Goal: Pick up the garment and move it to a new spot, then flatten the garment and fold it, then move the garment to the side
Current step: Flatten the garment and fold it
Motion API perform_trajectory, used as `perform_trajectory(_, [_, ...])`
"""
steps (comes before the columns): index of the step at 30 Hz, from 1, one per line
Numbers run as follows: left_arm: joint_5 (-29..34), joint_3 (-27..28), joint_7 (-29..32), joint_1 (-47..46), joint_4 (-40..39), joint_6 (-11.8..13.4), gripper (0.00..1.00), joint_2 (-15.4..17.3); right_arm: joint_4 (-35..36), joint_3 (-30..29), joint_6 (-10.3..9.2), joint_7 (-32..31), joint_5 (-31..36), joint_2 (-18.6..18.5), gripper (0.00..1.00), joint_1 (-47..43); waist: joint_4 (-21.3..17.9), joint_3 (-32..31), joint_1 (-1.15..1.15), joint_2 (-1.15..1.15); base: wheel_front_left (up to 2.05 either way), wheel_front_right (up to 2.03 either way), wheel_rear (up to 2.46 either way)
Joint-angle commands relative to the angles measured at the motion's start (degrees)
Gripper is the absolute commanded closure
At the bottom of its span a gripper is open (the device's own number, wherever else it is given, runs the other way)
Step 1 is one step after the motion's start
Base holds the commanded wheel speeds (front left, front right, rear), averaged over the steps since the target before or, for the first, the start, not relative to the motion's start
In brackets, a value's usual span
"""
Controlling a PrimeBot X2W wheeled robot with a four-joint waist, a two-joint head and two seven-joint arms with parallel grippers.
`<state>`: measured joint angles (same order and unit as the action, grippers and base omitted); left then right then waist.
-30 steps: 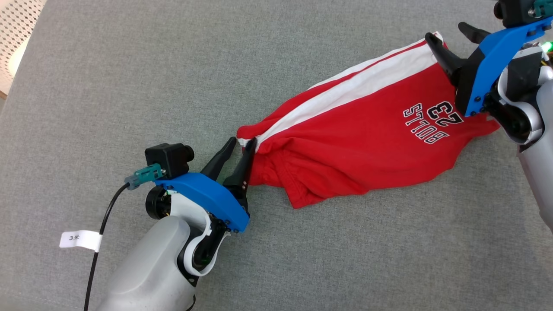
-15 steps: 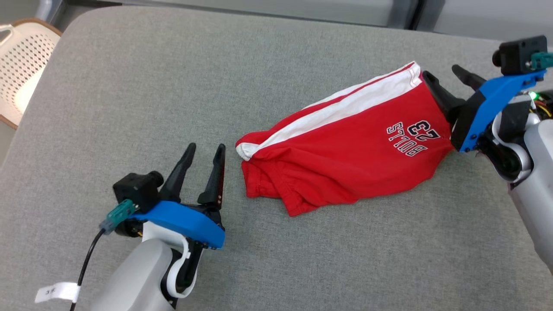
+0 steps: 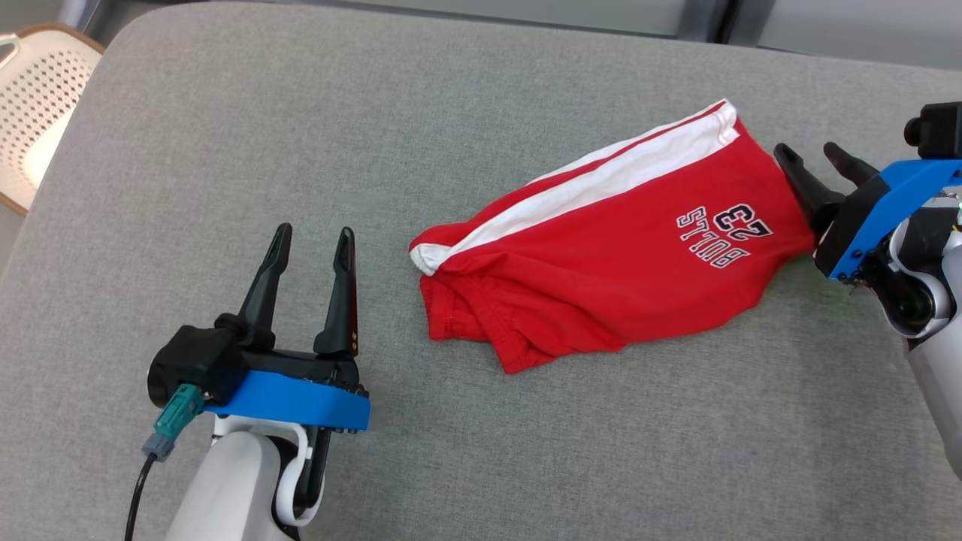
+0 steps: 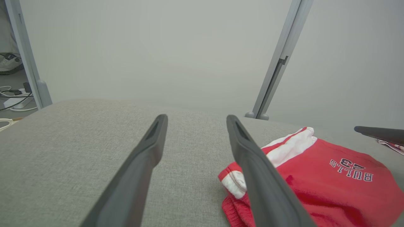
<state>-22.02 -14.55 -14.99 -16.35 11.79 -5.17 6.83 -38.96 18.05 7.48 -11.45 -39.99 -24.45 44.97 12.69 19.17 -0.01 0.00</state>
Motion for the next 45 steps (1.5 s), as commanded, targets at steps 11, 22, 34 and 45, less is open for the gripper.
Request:
perform_trajectory(11, [3.72, 3.91, -0.23, 0.44, 2.59, -2.25, 0.00, -2.66, -9.49, -2.43, 0.03, -2.89, 5.47, 1.96, 0.00, 3.65, 3.22, 2.67, 0.01, 0.00, 0.00, 0.00, 0.00])
perform_trajectory(22, [2.86, 2.90, -0.23, 0.72, 3.05, -2.42, 0.00, -3.13, -18.08, -0.84, 0.11, -8.65, 13.82, 5.41, 0.03, 5.99, 4.47, 2.94, 0.01, 0.00, 0.00, 0.00, 0.00])
perform_trajectory(34, [2.81, 3.21, -0.23, 2.00, 4.17, -2.44, 0.00, -1.97, -12.64, -5.28, -0.02, -1.24, 11.63, 1.69, 1.00, 0.79, 2.41, -0.26, 0.01, 0.00, 0.00, 0.00, 0.00])
perform_trajectory(45, [2.54, 3.52, -0.23, 4.52, 4.49, -2.44, 0.00, 0.04, -3.95, -20.63, 0.02, 1.60, 17.42, 1.78, 1.00, -10.76, -1.75, -4.49, 0.01, 0.00, 0.00, 0.00, 0.00])
